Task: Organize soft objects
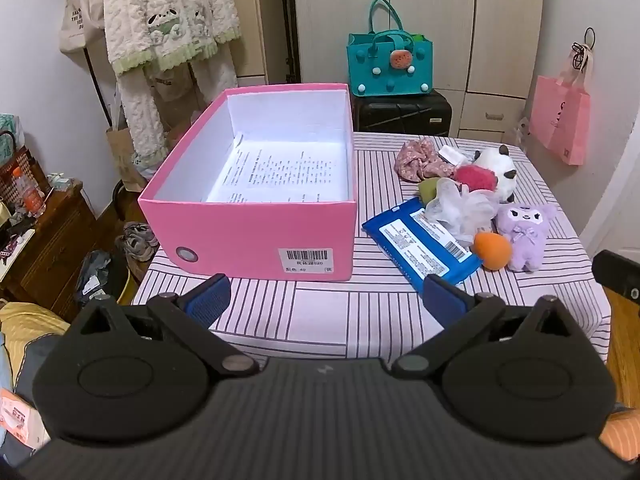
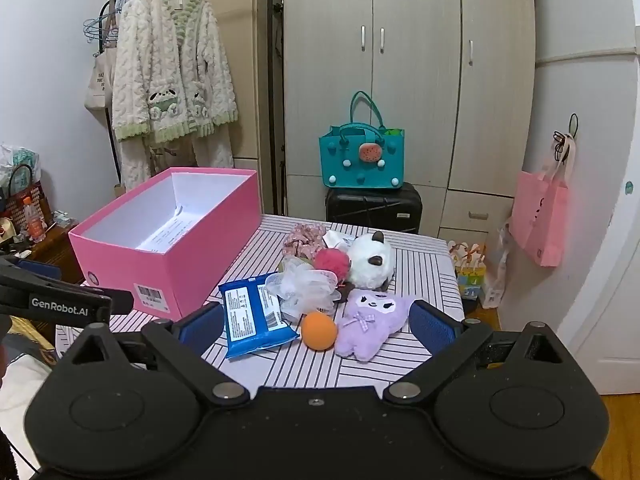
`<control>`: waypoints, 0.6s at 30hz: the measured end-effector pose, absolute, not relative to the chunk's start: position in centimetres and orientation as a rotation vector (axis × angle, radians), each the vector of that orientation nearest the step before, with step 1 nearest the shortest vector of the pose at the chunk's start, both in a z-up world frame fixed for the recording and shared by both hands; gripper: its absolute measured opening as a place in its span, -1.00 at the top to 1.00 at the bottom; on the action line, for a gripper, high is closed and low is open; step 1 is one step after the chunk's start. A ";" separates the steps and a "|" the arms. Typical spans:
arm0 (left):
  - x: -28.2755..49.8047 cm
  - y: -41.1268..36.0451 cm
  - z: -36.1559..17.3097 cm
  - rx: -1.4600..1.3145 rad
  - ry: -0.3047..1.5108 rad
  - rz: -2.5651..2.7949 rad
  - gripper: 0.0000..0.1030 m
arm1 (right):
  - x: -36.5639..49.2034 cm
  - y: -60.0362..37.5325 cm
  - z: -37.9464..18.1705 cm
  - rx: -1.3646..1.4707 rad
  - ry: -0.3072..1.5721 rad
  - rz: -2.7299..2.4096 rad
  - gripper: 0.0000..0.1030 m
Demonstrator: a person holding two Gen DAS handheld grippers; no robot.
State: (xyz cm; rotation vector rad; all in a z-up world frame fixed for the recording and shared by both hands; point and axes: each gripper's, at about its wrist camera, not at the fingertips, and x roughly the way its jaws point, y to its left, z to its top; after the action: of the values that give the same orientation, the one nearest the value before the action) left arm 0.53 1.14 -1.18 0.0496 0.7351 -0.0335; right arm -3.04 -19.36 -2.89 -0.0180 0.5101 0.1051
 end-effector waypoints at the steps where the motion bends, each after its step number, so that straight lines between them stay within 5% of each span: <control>1: 0.5 1.1 -1.2 0.051 0.736 -0.034 -1.00 | -3.1 -19.4 -2.7 -0.020 0.511 0.105 -0.95; 18: -0.7 0.5 -0.7 0.139 0.651 -0.019 -1.00 | -4.0 -19.6 -2.5 -0.042 0.491 0.090 -0.95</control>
State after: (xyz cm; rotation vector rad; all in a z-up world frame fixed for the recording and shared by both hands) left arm -0.66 0.50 -0.68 0.1392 0.6513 -0.0193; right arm -4.02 -19.55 -2.47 -0.0421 0.4914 0.0901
